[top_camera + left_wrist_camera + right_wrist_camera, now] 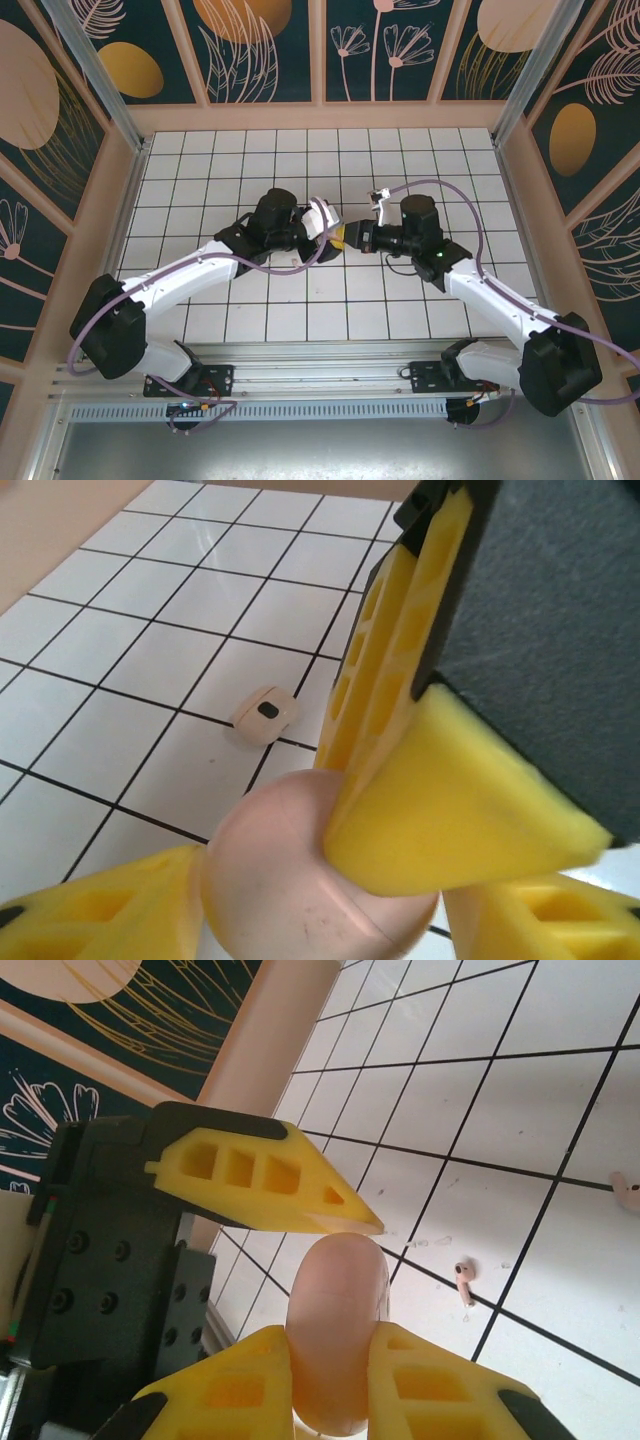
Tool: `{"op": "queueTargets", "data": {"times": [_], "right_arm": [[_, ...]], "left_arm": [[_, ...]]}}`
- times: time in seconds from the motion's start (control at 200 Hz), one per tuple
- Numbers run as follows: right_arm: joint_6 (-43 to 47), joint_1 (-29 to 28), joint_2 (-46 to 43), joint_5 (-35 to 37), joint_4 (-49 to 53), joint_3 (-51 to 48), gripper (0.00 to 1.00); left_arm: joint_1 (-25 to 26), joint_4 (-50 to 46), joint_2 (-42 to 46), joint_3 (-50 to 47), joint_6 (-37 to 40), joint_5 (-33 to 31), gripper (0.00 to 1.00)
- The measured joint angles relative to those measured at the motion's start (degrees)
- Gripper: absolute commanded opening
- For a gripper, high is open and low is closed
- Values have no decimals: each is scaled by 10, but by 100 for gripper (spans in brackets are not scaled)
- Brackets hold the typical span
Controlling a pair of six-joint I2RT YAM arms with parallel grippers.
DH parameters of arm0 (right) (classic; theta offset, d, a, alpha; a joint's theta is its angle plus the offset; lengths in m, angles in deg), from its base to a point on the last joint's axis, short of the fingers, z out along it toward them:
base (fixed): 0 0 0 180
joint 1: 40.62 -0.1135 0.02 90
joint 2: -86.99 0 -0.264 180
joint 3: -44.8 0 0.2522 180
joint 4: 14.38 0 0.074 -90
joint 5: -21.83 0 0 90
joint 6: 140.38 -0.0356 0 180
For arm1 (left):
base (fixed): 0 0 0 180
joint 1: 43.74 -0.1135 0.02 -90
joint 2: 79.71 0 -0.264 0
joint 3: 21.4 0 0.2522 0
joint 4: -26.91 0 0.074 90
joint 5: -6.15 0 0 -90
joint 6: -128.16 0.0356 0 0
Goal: Insert the wireless bluetooth earbuds into the charging case
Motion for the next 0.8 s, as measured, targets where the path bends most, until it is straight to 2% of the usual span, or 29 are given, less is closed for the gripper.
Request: {"op": "queueTargets", "data": {"times": [0.23,0.405,0.676,0.801], "right_arm": [[106,2,-24,16,72,16,17],[228,28,-57,8,138,34,17],[474,42,-85,-46,241,70,16],[570,42,-87,-65,286,88,15]], "left_arm": [[1,-11,30,0,51,43,70],[1,-50,51,11,100,57,70],[1,-127,44,59,169,63,62],[1,-145,44,62,207,72,61]]}}
